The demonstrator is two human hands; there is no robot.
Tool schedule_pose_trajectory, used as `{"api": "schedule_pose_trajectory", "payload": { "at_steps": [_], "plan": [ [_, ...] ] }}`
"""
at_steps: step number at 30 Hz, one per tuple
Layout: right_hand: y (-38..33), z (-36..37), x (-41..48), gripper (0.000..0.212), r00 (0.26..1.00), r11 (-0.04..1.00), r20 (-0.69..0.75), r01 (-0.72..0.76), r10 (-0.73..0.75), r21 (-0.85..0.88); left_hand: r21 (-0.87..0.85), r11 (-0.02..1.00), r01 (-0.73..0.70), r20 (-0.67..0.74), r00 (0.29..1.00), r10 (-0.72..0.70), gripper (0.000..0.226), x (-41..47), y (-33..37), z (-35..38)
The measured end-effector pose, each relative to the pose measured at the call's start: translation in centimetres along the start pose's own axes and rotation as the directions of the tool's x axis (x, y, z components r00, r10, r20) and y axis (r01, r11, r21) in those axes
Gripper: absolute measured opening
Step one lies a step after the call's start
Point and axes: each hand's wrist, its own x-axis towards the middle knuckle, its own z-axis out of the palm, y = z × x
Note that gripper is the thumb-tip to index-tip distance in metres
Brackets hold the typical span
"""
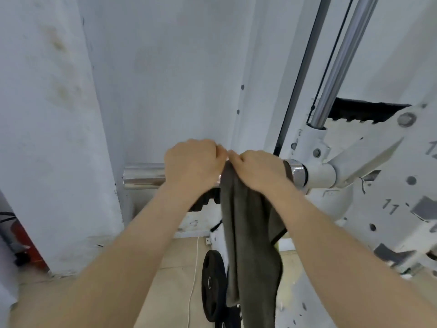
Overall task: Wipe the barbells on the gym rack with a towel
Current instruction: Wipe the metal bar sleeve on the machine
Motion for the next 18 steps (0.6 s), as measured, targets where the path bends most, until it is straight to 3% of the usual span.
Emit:
{"api": "schedule_pose_trajectory", "payload": {
  "at_steps": [2,5,7,10,13,16,17,18],
  "plan": [
    [0.0,1.2,-3.0,0.049,0.967,0.993,-0.227,0.101,-0.113,-0.064,-0.031,0.999,0.042,0.127,0.991,-0.038,0.052,2.0,1.1,1.0],
    [1.3,2.5,-4.4,0.042,0.94,0.982,-0.287,0.187,-0.186,-0.022,0.056,0.998,-0.042,0.245,0.969,0.027,0.063,2.0,1.0,3.3],
    [1.9,2.0,-3.8,0.036,0.932,0.986,-0.335,0.16,-0.136,0.046,0.156,0.974,-0.165,0.125,0.981,0.146,0.068,0.9,0.2,3.7],
    [2.5,0.1,-2.5,0.038,0.905,0.975,-0.409,-0.025,0.115,0.219,0.182,0.958,-0.22,-0.038,0.972,0.231,0.063,-0.9,-0.1,3.6],
    [3.6,-3.9,-1.3,0.04,0.77,0.923,-0.557,-0.105,0.31,0.369,0.145,0.96,-0.241,-0.123,0.958,0.259,0.045,-3.1,-0.3,4.1],
    [4.1,-7.6,-0.2,0.037,0.501,0.978,-0.84,-0.1,0.21,0.185,0.01,0.983,-0.184,-0.204,0.962,0.182,0.032,-4.4,0.0,4.4],
    [4.1,-7.5,0.1,0.036,0.483,0.985,-0.861,-0.137,0.158,0.103,-0.011,0.988,-0.156,-0.207,0.967,0.15,0.031,-4.2,0.3,3.9],
    [4.1,-6.3,0.2,0.035,0.566,0.986,-0.817,-0.166,0.113,0.021,-0.003,0.991,-0.137,-0.189,0.973,0.134,0.031,-3.9,0.6,3.5]
  ]
}}
